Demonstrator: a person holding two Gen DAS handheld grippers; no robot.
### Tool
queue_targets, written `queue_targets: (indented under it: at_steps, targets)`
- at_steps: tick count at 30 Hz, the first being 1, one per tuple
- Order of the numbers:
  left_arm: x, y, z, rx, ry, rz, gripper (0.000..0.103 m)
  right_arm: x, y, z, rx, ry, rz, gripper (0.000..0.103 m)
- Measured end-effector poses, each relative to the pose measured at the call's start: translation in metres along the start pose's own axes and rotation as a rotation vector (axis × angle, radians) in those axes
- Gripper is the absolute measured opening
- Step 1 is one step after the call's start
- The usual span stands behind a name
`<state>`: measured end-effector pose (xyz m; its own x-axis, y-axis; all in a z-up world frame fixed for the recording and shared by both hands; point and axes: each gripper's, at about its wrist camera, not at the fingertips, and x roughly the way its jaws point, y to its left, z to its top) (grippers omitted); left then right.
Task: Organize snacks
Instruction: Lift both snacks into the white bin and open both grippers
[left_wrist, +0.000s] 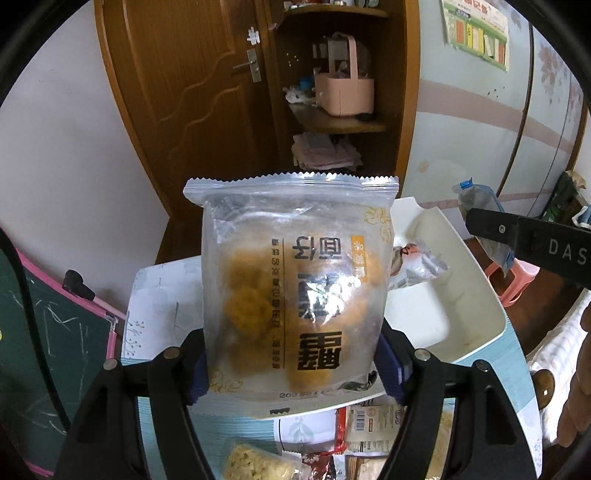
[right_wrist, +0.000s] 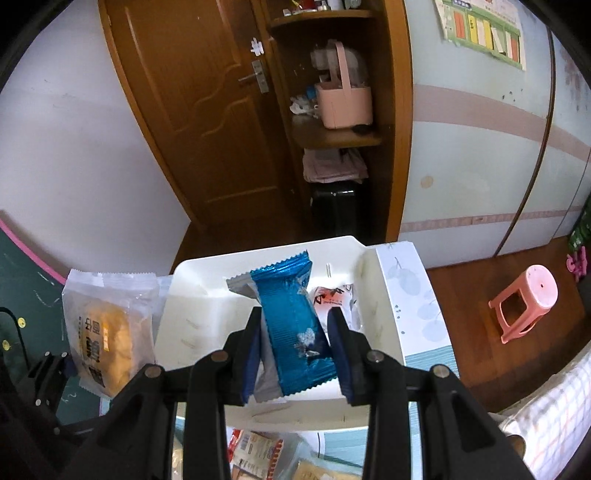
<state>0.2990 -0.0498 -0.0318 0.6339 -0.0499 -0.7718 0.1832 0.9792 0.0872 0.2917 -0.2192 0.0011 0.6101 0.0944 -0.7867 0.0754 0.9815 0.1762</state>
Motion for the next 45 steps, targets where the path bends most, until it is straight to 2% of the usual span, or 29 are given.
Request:
queue_targets:
  at_steps: [5, 7, 11, 15, 17, 21, 33, 40, 45]
  targets:
    - [0.011, -0.006, 0.001, 0.003, 0.003, 0.012, 0.072, 0.014, 0.003, 0.002, -0.005, 0.022, 0.000, 0.035]
    - [0.015, -0.008, 0.003, 0.002, 0.005, 0.019, 0.079, 0.021, 0.004, 0.004, -0.011, 0.027, -0.006, 0.035]
    - [0.030, -0.009, 0.003, -0.001, 0.038, 0.015, 0.081, 0.037, 0.001, 0.006, 0.010, 0.064, 0.010, 0.037]
    - [0.048, -0.006, 0.002, -0.013, 0.091, -0.004, 0.089, 0.047, -0.001, 0.003, 0.020, 0.085, 0.020, 0.060]
    - [0.053, -0.007, 0.000, -0.006, 0.105, -0.014, 0.094, 0.050, -0.001, 0.001, 0.018, 0.086, 0.013, 0.063]
    - [0.060, -0.010, -0.005, 0.020, 0.136, -0.034, 0.095, 0.056, -0.002, -0.003, 0.025, 0.103, 0.011, 0.064]
    - [0.056, -0.008, -0.012, 0.023, 0.143, -0.057, 0.095, 0.053, -0.005, -0.016, 0.059, 0.130, 0.024, 0.064]
    - [0.028, -0.007, -0.019, 0.023, 0.110, -0.063, 0.095, 0.031, -0.004, -0.023, 0.063, 0.111, 0.028, 0.064]
    - [-0.007, -0.004, -0.027, 0.034, 0.067, -0.065, 0.095, 0.002, 0.000, -0.032, 0.056, 0.084, 0.033, 0.064]
